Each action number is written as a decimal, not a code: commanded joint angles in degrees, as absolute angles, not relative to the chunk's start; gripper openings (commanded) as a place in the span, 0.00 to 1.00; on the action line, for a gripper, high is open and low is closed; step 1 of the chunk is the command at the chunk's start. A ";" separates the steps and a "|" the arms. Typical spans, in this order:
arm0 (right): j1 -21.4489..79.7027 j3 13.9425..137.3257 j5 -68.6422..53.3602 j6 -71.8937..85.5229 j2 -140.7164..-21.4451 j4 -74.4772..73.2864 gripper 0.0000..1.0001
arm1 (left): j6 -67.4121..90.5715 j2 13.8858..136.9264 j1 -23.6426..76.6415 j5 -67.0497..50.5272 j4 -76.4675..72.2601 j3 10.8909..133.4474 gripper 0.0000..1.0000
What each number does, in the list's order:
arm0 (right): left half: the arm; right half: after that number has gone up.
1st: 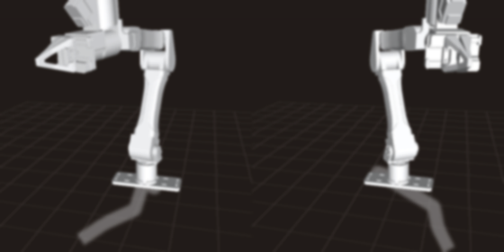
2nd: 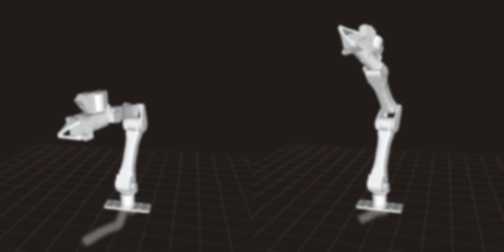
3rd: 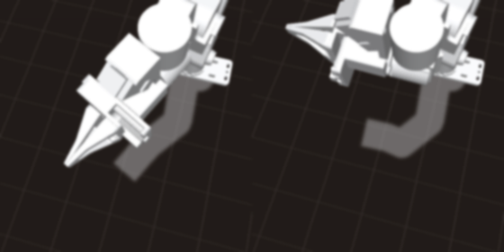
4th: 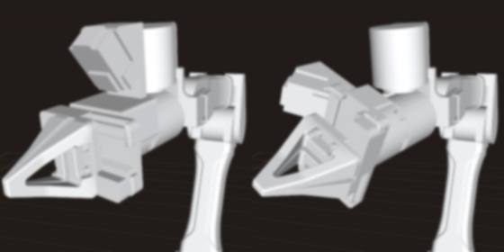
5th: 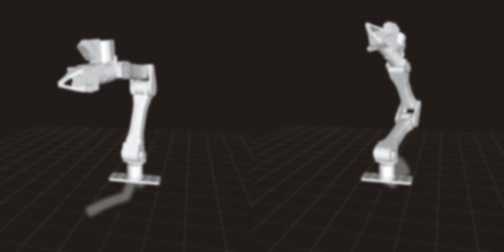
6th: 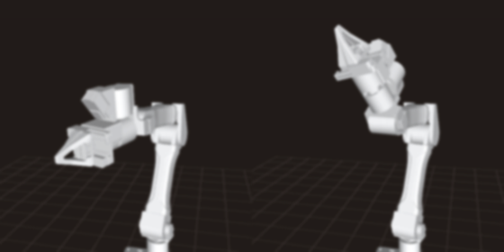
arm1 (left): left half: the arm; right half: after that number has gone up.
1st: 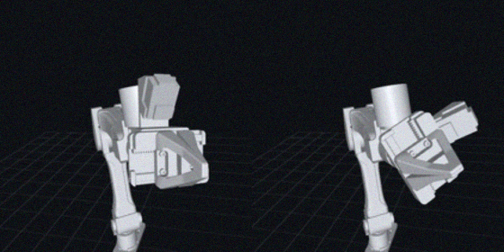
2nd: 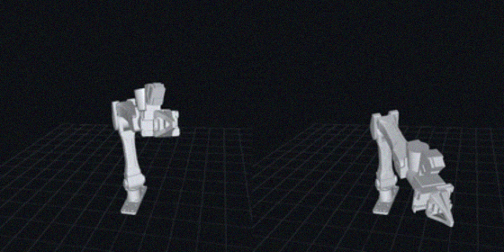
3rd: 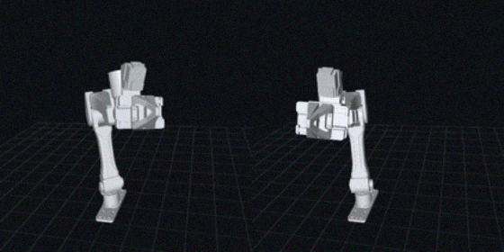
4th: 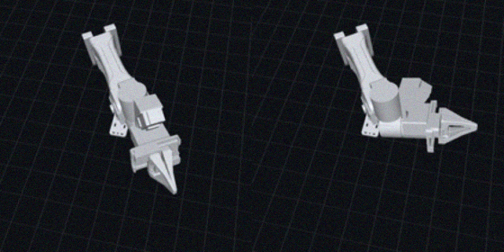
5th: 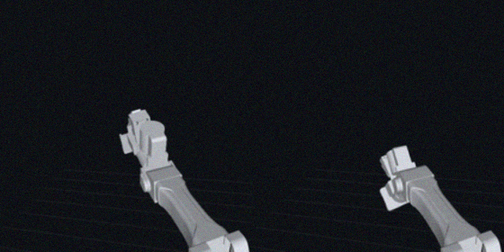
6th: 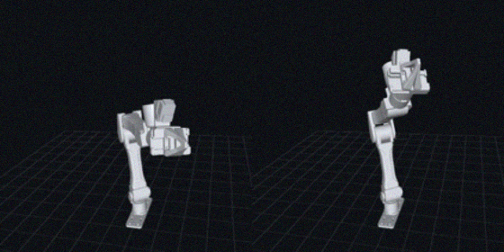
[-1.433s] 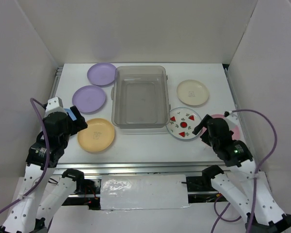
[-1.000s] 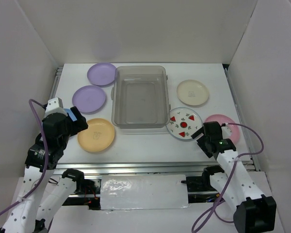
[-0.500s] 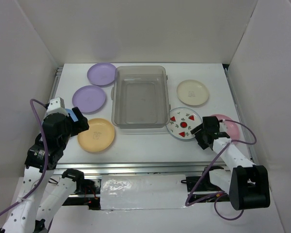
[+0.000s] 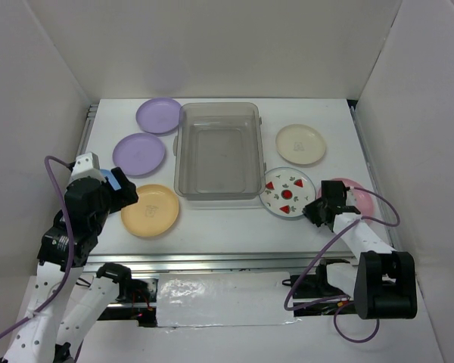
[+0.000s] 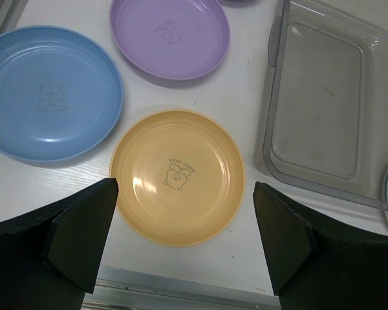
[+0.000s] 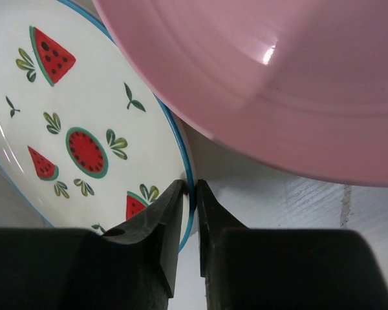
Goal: Place the plates into the plastic bin on the countertop
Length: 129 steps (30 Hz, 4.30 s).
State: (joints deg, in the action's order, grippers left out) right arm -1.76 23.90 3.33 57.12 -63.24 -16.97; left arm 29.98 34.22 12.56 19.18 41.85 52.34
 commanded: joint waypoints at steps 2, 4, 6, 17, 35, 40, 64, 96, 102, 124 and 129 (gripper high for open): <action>-2.20 23.29 4.22 56.60 -62.32 -18.54 0.13 | 29.18 33.66 12.39 19.51 39.37 52.56 0.99; -2.20 23.12 4.22 57.04 -59.77 -19.42 0.08 | 29.00 33.75 12.39 19.34 39.29 52.56 0.99; -2.20 23.64 5.01 57.57 -56.88 -20.91 0.03 | 29.00 33.84 12.39 19.25 39.29 52.56 0.99; -0.70 32.59 9.58 56.17 -48.18 -30.14 0.00 | 29.18 33.31 12.39 19.16 39.20 52.38 0.99; 1.56 57.03 18.63 53.87 -43.24 -43.86 0.00 | 29.18 33.58 12.30 18.72 38.85 52.21 0.99; 6.31 62.39 13.66 51.96 -47.96 -38.69 0.00 | 29.09 34.01 12.39 18.46 38.94 52.21 0.99; 22.06 102.92 -8.53 44.82 -116.26 -20.32 0.00 | 28.39 34.98 12.39 16.44 37.70 51.85 0.99; 52.95 81.50 16.60 47.43 -85.61 -25.24 1.00 | 39.19 37.79 12.31 36.71 47.44 55.19 0.99; 68.80 73.91 23.63 59.12 -90.95 -21.88 1.00 | 44.12 33.84 12.31 42.45 50.72 55.81 0.99; 64.96 82.94 22.67 74.79 -121.01 -13.08 0.78 | 39.03 29.00 12.30 36.83 46.32 54.14 0.99; 64.95 85.25 22.15 75.85 -123.39 -17.67 0.53 | 38.76 28.74 12.39 36.48 46.14 54.05 0.99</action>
State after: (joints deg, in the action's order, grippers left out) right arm 65.17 83.66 21.74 74.32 -121.56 -13.61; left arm 40.40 28.80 12.53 36.99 48.80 53.76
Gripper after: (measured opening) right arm 0.556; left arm 0.993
